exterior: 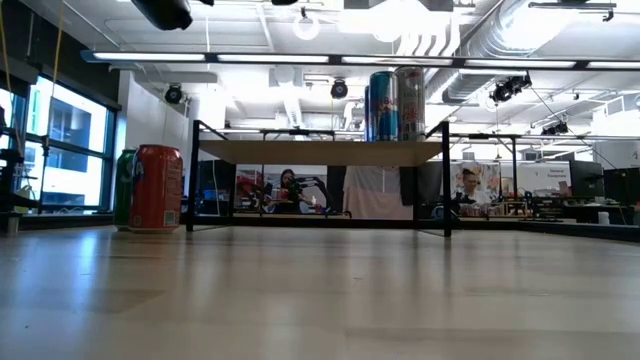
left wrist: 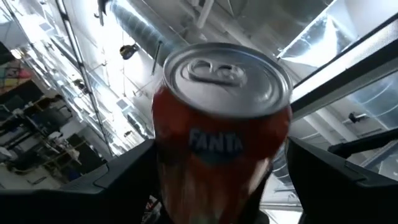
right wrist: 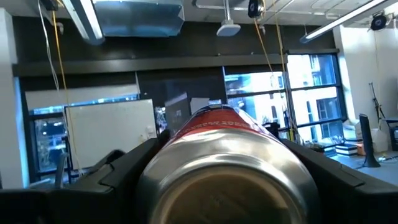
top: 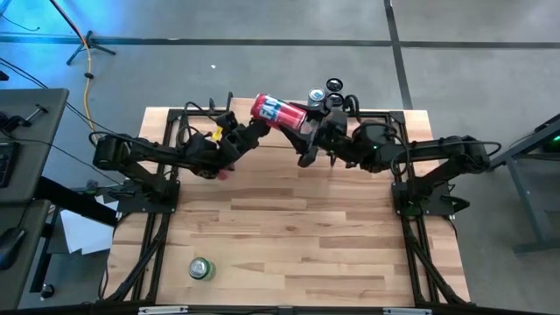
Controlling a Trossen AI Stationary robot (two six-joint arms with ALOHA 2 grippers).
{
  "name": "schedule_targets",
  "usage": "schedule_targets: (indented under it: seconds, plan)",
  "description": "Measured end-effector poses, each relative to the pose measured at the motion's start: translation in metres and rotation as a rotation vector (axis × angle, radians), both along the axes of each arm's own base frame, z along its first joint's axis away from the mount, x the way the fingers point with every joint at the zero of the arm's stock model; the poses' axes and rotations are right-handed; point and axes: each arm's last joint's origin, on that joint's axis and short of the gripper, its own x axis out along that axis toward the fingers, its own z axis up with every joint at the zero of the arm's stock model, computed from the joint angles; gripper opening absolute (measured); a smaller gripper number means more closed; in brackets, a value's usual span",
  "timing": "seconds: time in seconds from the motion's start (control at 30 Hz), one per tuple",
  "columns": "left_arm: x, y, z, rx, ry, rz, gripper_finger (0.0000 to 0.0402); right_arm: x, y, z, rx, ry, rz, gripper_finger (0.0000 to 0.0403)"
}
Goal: Place canned beverage on shelf
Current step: Put the bottom red soda can on the shelf
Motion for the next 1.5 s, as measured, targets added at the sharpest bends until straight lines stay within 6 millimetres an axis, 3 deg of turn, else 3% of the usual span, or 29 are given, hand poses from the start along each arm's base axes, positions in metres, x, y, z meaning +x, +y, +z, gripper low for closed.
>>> schedule_targets:
  seconds: [0.4, 0.63, 0.77, 0.9, 1.03, 1.17, 1.33, 1.5]
  plan:
    - [0.007, 0.008, 0.0, -0.063, 0.06, 0.002, 0.0307, 0.019, -0.002, -0.01, 0.003, 0.076, 0.007, 0.0289]
    - [0.003, 0.007, 0.005, -0.024, 0.045, 0.04, 0.0305, 0.019, -0.003, -0.009, -0.017, 0.084, -0.016, 0.0289]
    - [0.003, 0.008, 0.005, -0.027, 0.045, 0.044, 0.0283, 0.018, -0.003, -0.009, -0.036, 0.09, -0.023, 0.0289]
    - [0.004, 0.008, 0.005, -0.032, 0.05, 0.051, 0.0248, 0.018, -0.003, -0.009, -0.036, 0.104, -0.03, 0.033]
    - [0.004, 0.011, 0.003, -0.041, 0.059, 0.056, 0.0246, 0.018, -0.004, -0.01, -0.059, 0.131, -0.049, 0.0383]
    - [0.004, 0.013, 0.003, -0.043, 0.059, 0.065, 0.0246, 0.018, -0.004, -0.01, -0.077, 0.14, -0.067, 0.0389]
    - [0.0, 0.022, 0.005, -0.016, 0.074, 0.111, 0.0246, 0.007, -0.006, -0.004, -0.057, 0.183, -0.133, 0.0386]
    - [-0.012, 0.033, 0.017, 0.051, 0.159, 0.169, 0.0246, -0.022, -0.011, 0.009, -0.057, 0.277, -0.147, 0.0386]
